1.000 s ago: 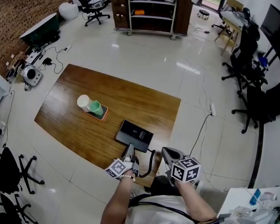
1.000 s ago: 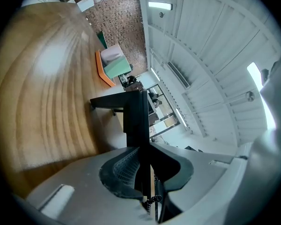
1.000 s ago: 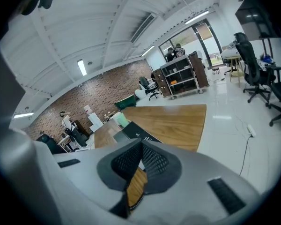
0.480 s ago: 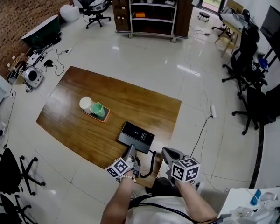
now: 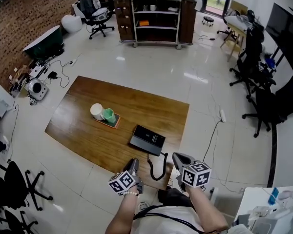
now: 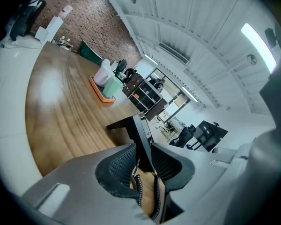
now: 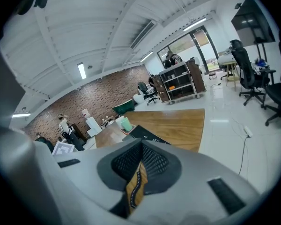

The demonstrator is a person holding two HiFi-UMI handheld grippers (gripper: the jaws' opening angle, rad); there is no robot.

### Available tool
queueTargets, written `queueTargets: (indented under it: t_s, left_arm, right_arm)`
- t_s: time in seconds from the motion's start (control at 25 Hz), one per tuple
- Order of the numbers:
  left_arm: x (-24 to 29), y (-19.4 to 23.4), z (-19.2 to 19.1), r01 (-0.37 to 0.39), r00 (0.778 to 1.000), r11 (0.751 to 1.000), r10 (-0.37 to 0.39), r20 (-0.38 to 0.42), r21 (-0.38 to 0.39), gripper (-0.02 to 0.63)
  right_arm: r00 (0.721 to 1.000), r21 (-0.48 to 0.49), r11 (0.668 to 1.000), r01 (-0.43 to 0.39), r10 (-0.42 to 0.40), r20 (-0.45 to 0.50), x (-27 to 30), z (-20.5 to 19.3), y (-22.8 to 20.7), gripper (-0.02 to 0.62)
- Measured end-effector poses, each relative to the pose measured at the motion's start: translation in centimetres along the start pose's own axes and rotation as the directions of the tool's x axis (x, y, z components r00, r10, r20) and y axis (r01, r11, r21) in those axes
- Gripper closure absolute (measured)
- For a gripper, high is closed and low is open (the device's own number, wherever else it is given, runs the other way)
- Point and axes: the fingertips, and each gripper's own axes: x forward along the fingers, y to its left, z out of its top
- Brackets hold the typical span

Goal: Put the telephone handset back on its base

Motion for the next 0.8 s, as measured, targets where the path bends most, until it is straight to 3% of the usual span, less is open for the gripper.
queueTargets:
  t_s: [0.16, 0.24, 0.4, 0.56, 0.8]
  left_arm:
    - [-3.1, -0.8, 0.8, -0.033, 0.998, 0.988, 0.041, -0.047, 0.148, 0.566]
    - [-4.4, -1.6, 1.4, -0.029, 0.998, 0.972, 0.041, -0.048, 0.232, 0.606]
    - [-7.2, -3.7, 1.3, 0.019, 0.997, 0.930, 0.008, -0.073, 0.367, 0.606]
    - [-9.4, -5.5, 0.5, 0.054, 0.995, 0.895, -0.011, -0.100, 0.442, 0.606]
    - [-12.6, -6.6, -1.1, 0.115, 0.989, 0.876, -0.058, -0.135, 0.468, 0.606]
  right_arm:
    - [0.999, 0.004, 1.000, 0.024, -0.024, 0.025, -1.4, -1.0, 1.6, 0.583]
    - [0.998, 0.010, 0.999, 0.039, -0.039, 0.039, -2.3, -1.7, 2.3, 0.583]
    - [0.996, 0.015, 0.997, 0.071, -0.071, 0.054, -4.1, -3.4, 3.8, 0.583]
    - [0.993, 0.016, 0.995, 0.096, -0.097, 0.065, -5.7, -4.8, 5.3, 0.583]
    - [0.988, 0.000, 0.991, 0.136, -0.135, 0.075, -8.2, -7.4, 7.9, 0.583]
